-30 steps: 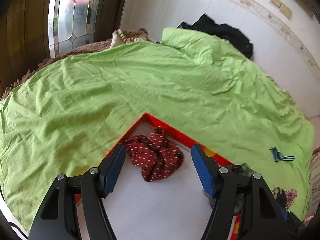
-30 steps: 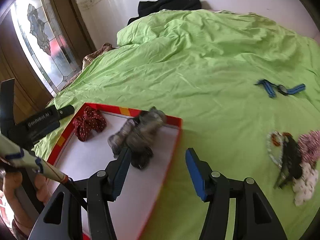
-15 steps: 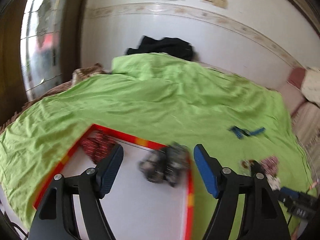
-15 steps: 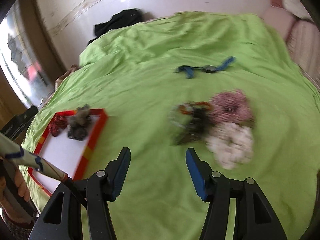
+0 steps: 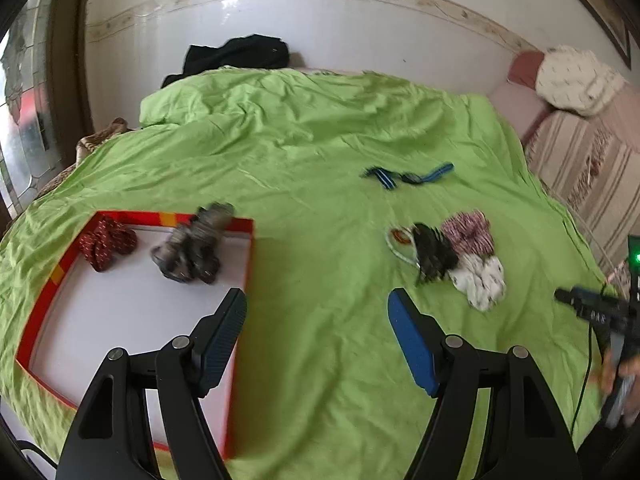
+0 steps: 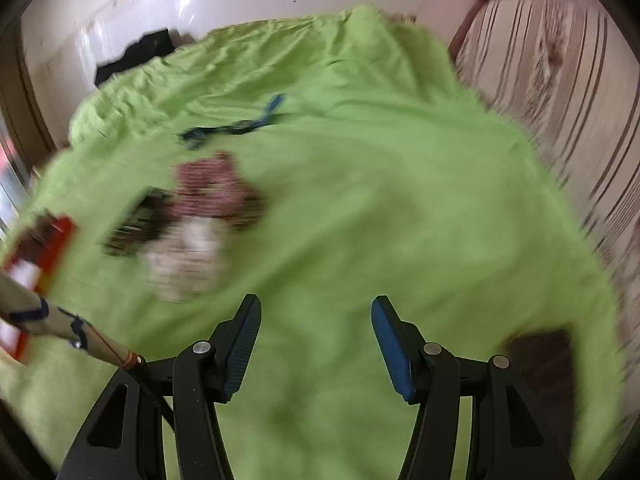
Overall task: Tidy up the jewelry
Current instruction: 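Move both tools back toward the remaining accessories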
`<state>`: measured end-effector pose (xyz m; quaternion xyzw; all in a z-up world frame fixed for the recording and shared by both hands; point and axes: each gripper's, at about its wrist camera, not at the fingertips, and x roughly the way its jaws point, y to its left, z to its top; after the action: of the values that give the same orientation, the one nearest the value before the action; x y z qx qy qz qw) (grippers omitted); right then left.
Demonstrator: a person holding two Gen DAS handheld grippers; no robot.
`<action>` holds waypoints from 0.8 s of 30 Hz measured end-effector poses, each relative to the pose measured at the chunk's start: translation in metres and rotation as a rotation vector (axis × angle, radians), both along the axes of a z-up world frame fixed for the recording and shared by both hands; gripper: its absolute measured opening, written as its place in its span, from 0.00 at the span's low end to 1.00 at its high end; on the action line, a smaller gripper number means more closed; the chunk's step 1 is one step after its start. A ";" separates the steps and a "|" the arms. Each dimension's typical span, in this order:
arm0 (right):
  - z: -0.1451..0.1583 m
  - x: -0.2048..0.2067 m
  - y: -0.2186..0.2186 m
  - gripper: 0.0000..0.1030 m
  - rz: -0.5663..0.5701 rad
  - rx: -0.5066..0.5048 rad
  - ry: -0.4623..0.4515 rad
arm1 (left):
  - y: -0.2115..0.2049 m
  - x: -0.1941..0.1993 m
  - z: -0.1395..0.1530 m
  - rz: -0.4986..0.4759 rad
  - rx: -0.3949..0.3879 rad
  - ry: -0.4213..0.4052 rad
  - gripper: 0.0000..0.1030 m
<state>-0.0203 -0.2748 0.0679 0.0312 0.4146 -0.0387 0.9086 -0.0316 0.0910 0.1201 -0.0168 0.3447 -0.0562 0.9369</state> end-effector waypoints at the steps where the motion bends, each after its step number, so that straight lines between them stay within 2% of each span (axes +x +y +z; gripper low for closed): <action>1: -0.002 0.000 -0.010 0.60 -0.012 -0.027 -0.005 | -0.004 -0.001 -0.002 -0.001 0.004 0.008 0.70; 7: -0.028 0.006 -0.058 0.60 -0.068 0.001 0.016 | -0.020 -0.002 -0.013 0.029 -0.009 0.068 0.70; 10: -0.019 -0.001 -0.067 0.60 -0.076 -0.006 -0.053 | -0.028 -0.003 -0.015 0.040 -0.003 0.083 0.70; 12: -0.015 -0.006 -0.071 0.60 -0.080 -0.050 -0.089 | -0.035 -0.005 -0.013 0.037 0.015 0.081 0.70; 17: -0.012 -0.008 -0.087 0.60 -0.080 -0.051 -0.117 | -0.053 -0.008 -0.005 0.026 0.070 0.054 0.70; 24: -0.008 0.005 -0.106 0.60 -0.134 -0.106 -0.160 | -0.059 -0.006 -0.007 0.015 0.092 0.061 0.70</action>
<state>-0.0148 -0.3805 0.0603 0.0138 0.3350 -0.1187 0.9346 -0.0377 0.0324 0.1134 0.0218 0.3752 -0.0326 0.9261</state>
